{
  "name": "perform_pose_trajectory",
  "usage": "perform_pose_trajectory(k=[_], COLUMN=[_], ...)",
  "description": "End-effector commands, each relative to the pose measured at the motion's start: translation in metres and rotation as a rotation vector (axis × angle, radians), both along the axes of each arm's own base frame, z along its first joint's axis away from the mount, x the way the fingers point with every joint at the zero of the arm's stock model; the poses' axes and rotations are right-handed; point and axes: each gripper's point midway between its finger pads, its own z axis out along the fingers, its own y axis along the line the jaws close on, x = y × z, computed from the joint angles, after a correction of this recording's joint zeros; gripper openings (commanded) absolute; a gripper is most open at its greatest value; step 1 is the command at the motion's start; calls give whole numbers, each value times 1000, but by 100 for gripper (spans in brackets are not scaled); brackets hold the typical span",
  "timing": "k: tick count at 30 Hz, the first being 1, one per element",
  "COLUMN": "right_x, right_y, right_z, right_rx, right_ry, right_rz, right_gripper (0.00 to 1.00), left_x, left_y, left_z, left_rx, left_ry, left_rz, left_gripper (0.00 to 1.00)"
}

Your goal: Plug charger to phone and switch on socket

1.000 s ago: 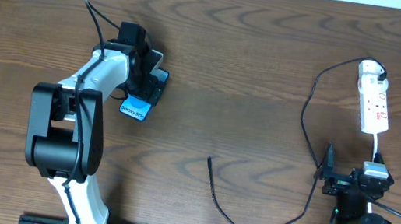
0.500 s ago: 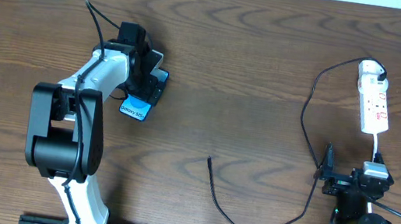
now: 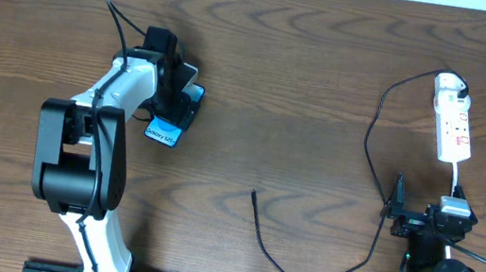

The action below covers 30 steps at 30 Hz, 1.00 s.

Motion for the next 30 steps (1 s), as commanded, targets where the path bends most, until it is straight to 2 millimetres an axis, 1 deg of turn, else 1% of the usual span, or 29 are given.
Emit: perform_pose_trajectory(k=[1,30], right_x=[0,0], right_y=[2,2], right_z=[-2,-2], right_rx=[-7,-7], right_ry=[6,6], right_rz=[8,8], right_gripper=[99,99], left_x=[-33,-20], left_y=[6,7], left_z=[-42,-38], left_rx=[31,40], left_ry=[153,109], left_rz=[-8,-65], left_gripper=[95,96])
